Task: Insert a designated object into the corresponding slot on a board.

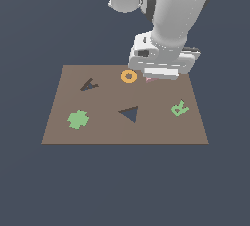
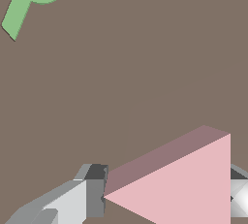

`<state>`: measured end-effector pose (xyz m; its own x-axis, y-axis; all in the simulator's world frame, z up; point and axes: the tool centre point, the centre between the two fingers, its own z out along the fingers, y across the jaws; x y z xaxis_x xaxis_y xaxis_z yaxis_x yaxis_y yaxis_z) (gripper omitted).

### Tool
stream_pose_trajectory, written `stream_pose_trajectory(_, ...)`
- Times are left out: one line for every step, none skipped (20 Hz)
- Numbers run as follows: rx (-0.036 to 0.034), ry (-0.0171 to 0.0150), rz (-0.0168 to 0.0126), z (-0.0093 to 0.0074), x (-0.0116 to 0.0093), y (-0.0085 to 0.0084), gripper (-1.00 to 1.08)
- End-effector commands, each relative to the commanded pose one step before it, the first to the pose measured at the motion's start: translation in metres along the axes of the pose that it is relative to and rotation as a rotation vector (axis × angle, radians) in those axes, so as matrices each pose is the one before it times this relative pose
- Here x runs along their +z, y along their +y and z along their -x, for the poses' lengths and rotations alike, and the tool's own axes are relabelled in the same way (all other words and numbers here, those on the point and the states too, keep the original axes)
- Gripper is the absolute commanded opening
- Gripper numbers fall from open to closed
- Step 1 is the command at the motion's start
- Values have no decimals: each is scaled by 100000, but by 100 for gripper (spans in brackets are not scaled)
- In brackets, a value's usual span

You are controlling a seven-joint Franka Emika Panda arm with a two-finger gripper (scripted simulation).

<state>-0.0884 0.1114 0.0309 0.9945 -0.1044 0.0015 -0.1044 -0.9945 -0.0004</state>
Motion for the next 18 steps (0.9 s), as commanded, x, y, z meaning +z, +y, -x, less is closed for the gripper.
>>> stream_pose_trajectory(-83, -140, 33, 63, 94, -18, -100)
stream_pose_trajectory(0, 0, 0, 0, 0, 0, -100)
stream_pose_trajectory(0, 0, 0, 0, 0, 0, -100)
stream_pose_trajectory(0, 0, 0, 0, 0, 0, -100)
stream_pose_trajectory(0, 0, 0, 0, 0, 0, -100)
stream_pose_trajectory(0, 0, 0, 0, 0, 0, -100)
stream_pose_trajectory(5, 177, -46, -66, -85, -26, -100)
stream_pose_trajectory(0, 0, 0, 4, -65, 2, -100)
stream_pose_trajectory(-16, -93, 26, 11, -144, -3, -100)
stream_pose_trajectory(-11, -66, 18, 12, -159, -1, -100)
stream_pose_trajectory(0, 0, 0, 4, -65, 2, -100)
stream_pose_trajectory(0, 0, 0, 9, 159, 0, -100)
stream_pose_trajectory(-66, -20, 7, 2, 11, 6, -100)
stream_pose_trajectory(-195, 2, -1, 8, -1, 20, -100)
stream_pose_trajectory(-345, 0, 0, 16, -1, 24, -100)
stream_pose_trajectory(-478, 1, 0, 22, -1, 36, -100)
stream_pose_trajectory(-618, 1, 0, 29, -2, 45, -100)
stream_pose_trajectory(-753, 1, 0, 35, -2, 56, -100)
